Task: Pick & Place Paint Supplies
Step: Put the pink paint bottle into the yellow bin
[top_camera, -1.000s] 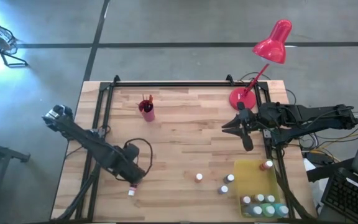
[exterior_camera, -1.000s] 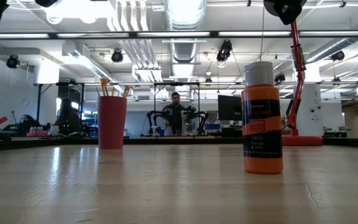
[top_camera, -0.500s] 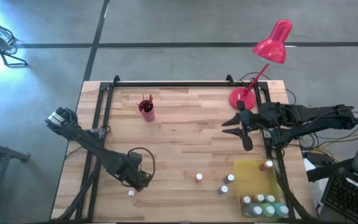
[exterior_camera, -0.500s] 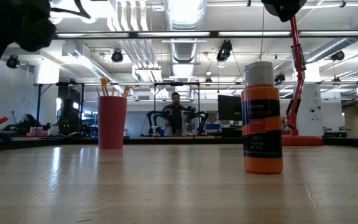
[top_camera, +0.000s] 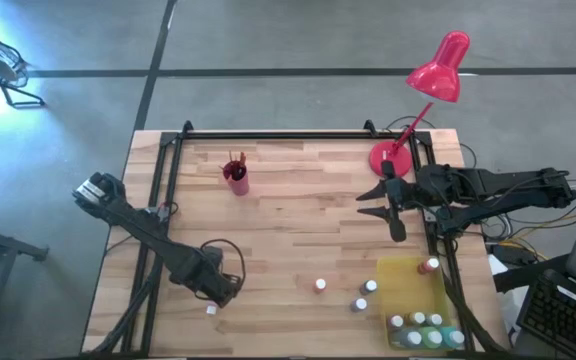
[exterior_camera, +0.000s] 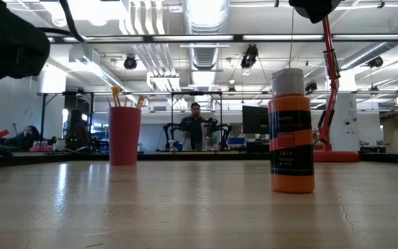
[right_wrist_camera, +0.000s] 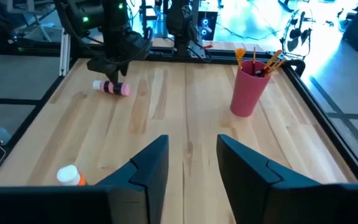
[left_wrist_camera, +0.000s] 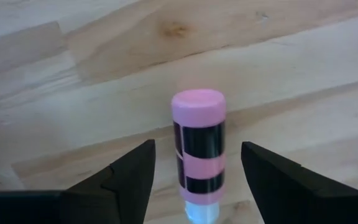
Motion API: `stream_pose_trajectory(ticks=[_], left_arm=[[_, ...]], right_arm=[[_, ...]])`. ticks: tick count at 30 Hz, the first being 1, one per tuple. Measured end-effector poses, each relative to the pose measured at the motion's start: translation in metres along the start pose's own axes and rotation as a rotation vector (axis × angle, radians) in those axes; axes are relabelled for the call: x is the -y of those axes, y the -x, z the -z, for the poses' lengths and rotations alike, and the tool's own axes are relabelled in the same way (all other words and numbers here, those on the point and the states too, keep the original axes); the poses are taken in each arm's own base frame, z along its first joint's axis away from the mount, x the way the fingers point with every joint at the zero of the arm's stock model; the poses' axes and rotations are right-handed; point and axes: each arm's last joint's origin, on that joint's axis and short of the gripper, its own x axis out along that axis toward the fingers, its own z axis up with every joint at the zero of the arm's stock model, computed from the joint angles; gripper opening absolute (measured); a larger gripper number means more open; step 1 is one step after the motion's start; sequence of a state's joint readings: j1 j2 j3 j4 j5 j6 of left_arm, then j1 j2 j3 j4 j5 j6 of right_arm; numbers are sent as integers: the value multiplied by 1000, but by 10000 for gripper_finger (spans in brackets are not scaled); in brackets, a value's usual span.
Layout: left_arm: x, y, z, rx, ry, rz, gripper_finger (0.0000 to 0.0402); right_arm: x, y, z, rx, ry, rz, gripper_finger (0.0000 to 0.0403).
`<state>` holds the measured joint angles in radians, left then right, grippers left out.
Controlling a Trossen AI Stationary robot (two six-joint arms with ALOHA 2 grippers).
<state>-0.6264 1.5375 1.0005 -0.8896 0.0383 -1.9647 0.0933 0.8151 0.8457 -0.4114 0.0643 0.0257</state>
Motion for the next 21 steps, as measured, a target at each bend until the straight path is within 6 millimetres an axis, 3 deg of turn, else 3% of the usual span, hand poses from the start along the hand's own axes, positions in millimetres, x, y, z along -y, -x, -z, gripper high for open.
stream_pose_trajectory(ticks=[12, 21], left_arm=[[-7, -27, -3, -41, 44, 64, 241], [-19, -44, -7, -116, 21, 32, 216]], right_arm=[[0, -5, 9, -26, 5, 19, 146], [0, -8, 15, -39, 6, 19, 118]])
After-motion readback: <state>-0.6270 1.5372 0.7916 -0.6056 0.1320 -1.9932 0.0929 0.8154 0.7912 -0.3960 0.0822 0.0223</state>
